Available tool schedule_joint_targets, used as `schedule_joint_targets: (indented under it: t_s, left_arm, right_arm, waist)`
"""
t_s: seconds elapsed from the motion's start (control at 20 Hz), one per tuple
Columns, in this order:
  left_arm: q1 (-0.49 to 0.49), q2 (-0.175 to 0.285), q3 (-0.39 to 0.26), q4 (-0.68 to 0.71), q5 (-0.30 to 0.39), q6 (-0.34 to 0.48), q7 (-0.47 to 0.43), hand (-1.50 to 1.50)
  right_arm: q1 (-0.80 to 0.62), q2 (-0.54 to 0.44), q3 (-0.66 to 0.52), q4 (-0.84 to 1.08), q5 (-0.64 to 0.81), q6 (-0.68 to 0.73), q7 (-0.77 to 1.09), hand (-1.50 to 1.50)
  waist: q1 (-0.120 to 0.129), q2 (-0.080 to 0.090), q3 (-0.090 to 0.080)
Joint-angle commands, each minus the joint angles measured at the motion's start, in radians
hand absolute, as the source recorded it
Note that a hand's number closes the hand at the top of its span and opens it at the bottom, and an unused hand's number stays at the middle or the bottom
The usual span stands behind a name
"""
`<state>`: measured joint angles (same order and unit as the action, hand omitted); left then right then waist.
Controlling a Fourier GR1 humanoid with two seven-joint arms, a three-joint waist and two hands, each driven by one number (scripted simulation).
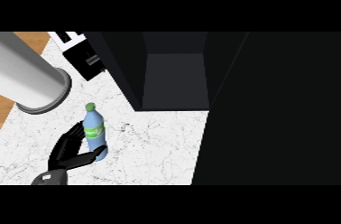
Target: Pick up the bottled water, place it into the cabinet and close the cabinet
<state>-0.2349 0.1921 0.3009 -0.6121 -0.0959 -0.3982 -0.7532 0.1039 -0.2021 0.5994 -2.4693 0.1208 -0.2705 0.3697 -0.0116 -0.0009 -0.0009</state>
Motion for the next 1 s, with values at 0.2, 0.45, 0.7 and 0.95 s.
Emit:
schedule_joint_targets:
  t_s: [0.2,0.45,0.7,0.95]
  left_arm:
    - [0.034,-0.005,-0.119,-0.038,-0.097,-0.009,-0.150,1.50]
    - [-0.078,-0.050,-0.113,0.010,-0.129,0.185,-0.210,1.50]
    - [-0.148,-0.174,-0.079,0.026,-0.091,0.362,-0.167,1.50]
    - [-0.188,-0.191,-0.140,0.011,0.014,0.369,-0.162,1.50]
  right_arm:
    - [-0.006,-0.034,0.004,-0.103,0.067,-0.001,0.068,-1.50]
    - [0.032,-0.034,0.001,-0.052,0.058,-0.014,-0.021,-1.50]
    - [-0.010,-0.059,-0.018,-0.101,0.037,-0.006,0.062,-1.50]
    - [-0.093,-0.001,0.004,-0.052,0.071,-0.029,0.098,-1.50]
  waist:
    - [0.006,-0.003,0.000]
    - [-0.005,0.001,0.000]
    - [-0.003,0.001,0.000]
    - [0.003,0.001,0.000]
